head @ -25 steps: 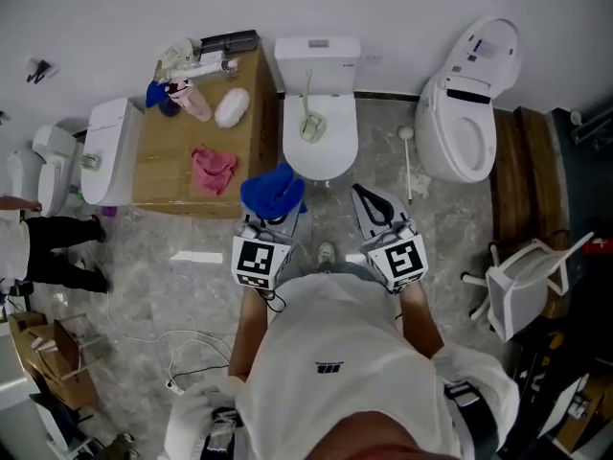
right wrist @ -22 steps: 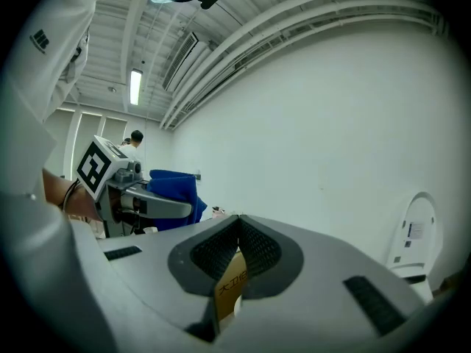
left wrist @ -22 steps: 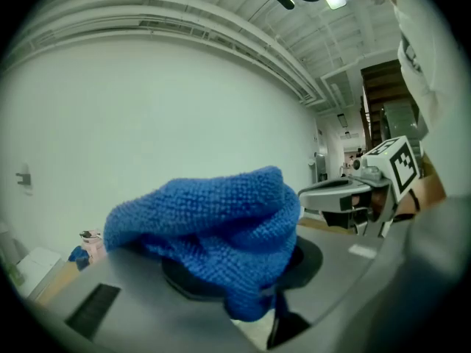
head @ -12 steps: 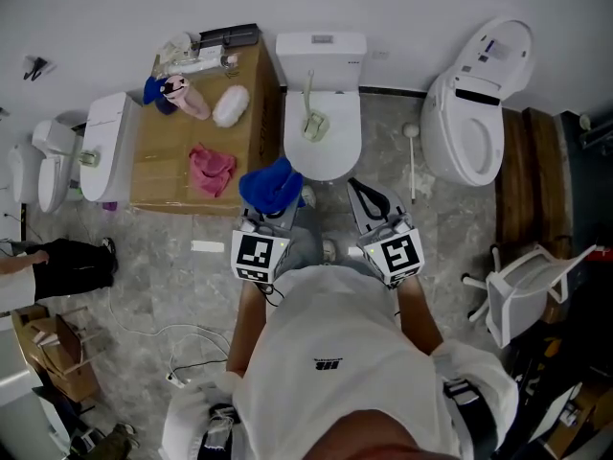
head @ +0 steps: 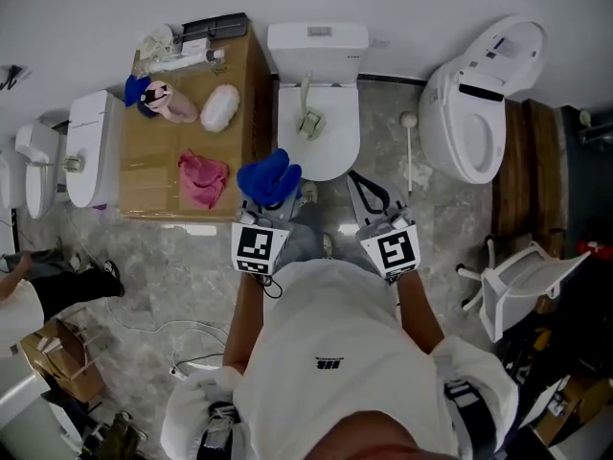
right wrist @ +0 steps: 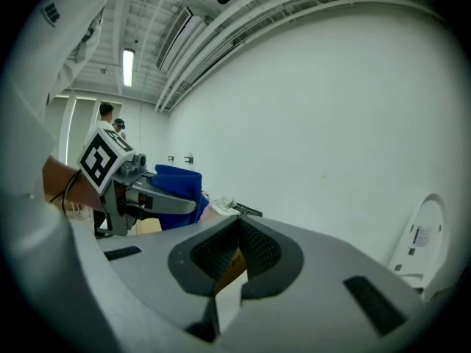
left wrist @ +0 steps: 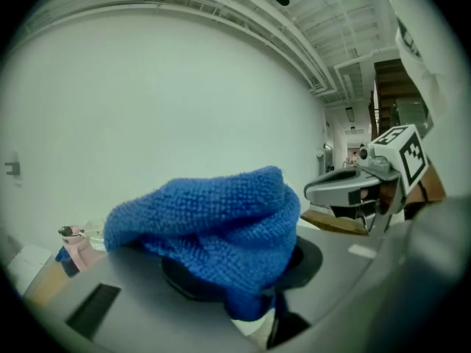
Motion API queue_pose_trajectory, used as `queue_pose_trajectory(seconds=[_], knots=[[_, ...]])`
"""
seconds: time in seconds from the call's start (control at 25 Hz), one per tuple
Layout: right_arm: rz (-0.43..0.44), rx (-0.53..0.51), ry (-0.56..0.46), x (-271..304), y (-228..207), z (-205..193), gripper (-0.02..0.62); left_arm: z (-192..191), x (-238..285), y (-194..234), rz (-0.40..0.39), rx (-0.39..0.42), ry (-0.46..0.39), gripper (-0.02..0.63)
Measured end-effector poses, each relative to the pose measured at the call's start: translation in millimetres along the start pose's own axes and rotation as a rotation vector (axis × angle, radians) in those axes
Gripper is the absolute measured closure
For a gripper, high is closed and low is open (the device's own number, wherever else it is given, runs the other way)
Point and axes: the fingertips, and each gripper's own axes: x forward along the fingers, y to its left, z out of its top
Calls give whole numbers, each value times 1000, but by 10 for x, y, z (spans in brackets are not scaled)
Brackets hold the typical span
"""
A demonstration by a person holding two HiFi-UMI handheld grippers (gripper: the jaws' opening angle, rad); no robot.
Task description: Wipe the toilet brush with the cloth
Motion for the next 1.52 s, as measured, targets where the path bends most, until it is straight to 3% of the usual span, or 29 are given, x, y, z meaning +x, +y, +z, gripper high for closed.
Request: queue_pose_trajectory(seconds=[0.12, 0.4, 0.72, 1.0, 1.52], knots=[[2, -16, 51, 290, -93, -98, 598, -106, 236, 213, -7, -5, 28, 472], [-22, 61, 130, 1034, -365, -416, 598, -453, 844, 717, -38, -38, 97, 472], [-25, 88, 208, 1644, -609, -964, 598, -946, 1423, 1108, -82, -47, 164, 472], [4, 32, 282, 1901, -721, -1417, 598, -1402, 1773, 1248, -117, -33, 217, 472], [49, 109, 322, 2199, -893, -2171, 598, -2065, 2280, 1197, -92, -42, 322, 472]])
